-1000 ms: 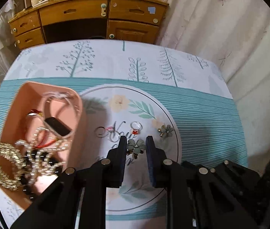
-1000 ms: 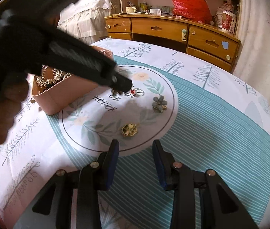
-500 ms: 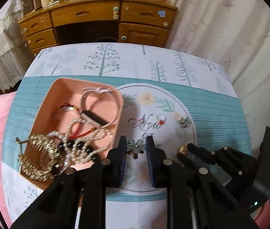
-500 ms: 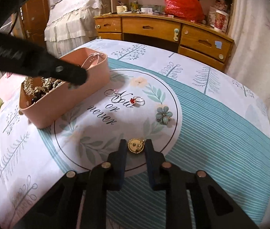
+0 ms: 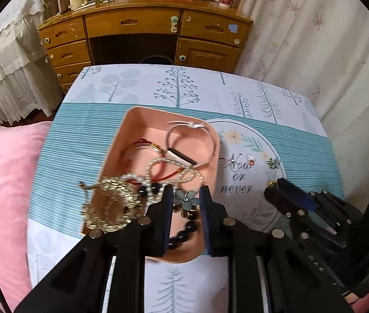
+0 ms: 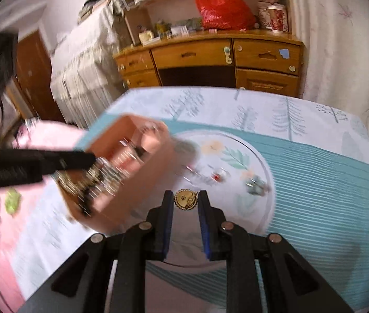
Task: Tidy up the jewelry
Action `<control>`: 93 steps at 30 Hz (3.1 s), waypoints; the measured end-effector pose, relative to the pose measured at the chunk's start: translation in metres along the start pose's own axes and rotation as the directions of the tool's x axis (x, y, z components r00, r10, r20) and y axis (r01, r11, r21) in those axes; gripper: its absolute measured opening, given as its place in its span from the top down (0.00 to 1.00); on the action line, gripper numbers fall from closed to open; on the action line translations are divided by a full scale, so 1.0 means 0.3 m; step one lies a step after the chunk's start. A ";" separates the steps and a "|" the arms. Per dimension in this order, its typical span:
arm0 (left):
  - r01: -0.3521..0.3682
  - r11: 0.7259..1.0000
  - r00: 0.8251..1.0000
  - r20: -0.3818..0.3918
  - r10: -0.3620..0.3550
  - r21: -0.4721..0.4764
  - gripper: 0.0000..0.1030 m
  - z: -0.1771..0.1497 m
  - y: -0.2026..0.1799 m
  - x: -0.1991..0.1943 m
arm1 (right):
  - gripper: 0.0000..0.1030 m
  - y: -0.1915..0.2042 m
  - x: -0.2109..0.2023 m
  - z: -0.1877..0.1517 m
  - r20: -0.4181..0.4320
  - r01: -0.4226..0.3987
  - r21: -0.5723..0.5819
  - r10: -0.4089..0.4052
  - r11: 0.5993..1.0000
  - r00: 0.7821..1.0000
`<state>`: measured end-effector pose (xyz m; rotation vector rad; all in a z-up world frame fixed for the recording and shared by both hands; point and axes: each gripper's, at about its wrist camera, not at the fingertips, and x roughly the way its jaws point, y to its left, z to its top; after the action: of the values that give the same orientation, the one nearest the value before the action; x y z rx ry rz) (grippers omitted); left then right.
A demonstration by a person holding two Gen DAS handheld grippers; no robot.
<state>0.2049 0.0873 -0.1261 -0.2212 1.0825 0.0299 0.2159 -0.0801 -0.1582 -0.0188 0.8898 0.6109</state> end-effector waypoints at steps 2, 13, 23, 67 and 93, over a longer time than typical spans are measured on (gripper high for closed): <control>0.004 1.000 1.000 0.004 -0.004 0.000 0.83 0.006 0.034 -0.015 | 0.82 0.037 -0.015 0.021 0.026 -0.041 0.052 0.040 0.998 0.999; 0.090 0.996 0.995 0.033 -0.090 0.003 0.82 0.105 0.177 -0.034 | 0.82 0.266 0.009 0.044 0.057 -0.187 0.155 0.180 0.970 0.982; 0.035 0.999 0.999 0.021 -0.035 -0.012 0.23 0.120 0.227 -0.011 | 0.60 0.285 0.027 0.012 0.014 -0.059 0.178 0.057 0.982 0.998; -0.100 0.979 0.986 0.151 0.073 0.178 0.62 -0.010 -0.446 0.271 | 0.44 -0.249 -0.047 -0.096 -0.006 0.130 -0.512 -0.155 0.849 0.988; -0.061 0.983 0.993 0.115 0.041 0.176 0.88 0.030 -0.394 0.400 | 0.64 -0.224 0.110 -0.009 -0.031 0.005 -0.411 -0.019 0.911 0.999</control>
<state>0.2848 -0.0365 -0.2081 -0.0291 0.9739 -0.0092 0.2636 -0.1204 -0.1995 -0.4173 0.7800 0.7804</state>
